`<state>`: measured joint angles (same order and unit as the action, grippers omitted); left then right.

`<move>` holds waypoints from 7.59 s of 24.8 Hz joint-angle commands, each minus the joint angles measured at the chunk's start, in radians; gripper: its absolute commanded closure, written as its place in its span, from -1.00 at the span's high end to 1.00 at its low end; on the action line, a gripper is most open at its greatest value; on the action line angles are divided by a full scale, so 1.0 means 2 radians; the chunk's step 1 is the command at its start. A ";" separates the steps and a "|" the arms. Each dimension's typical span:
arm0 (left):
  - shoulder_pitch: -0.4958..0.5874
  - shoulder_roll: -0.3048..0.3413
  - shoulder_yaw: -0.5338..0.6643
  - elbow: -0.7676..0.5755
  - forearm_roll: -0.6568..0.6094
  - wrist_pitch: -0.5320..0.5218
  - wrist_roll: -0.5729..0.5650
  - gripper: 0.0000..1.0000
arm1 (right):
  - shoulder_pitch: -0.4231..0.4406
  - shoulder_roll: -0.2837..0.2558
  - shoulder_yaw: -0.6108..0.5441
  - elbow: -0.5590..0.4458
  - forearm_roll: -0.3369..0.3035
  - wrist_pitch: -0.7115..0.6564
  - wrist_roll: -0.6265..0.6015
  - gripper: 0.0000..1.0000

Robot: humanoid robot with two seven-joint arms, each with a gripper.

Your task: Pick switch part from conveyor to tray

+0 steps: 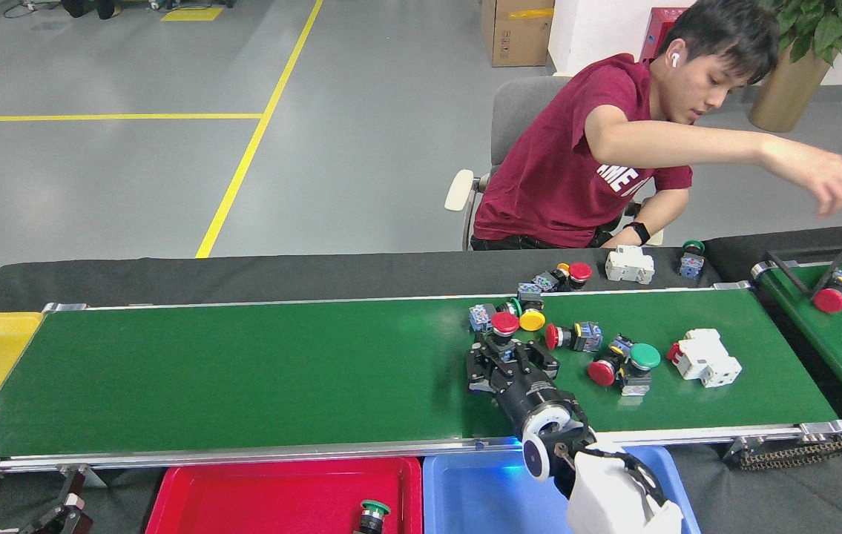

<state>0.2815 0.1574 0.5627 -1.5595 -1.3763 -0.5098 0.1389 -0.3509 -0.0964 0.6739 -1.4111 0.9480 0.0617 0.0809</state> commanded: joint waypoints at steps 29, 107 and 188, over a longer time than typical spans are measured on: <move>-0.055 0.010 -0.096 -0.045 -0.001 -0.003 -0.033 1.00 | 0.005 -0.040 -0.118 -0.083 0.015 0.038 0.019 0.97; 0.032 -0.050 -0.143 -0.095 -0.074 -0.119 -0.043 1.00 | 0.289 -0.280 -0.107 -0.175 0.031 -0.019 -0.125 0.99; 0.046 -0.034 -0.131 -0.111 -0.058 -0.091 -0.035 -0.78 | 0.100 0.013 0.067 -0.072 0.127 -0.151 -0.051 1.00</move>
<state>0.3712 0.0883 0.2999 -1.7624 -1.5002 -0.6070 0.0584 -0.1460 -0.0676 0.8086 -1.5337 1.2019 -0.2197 -0.0271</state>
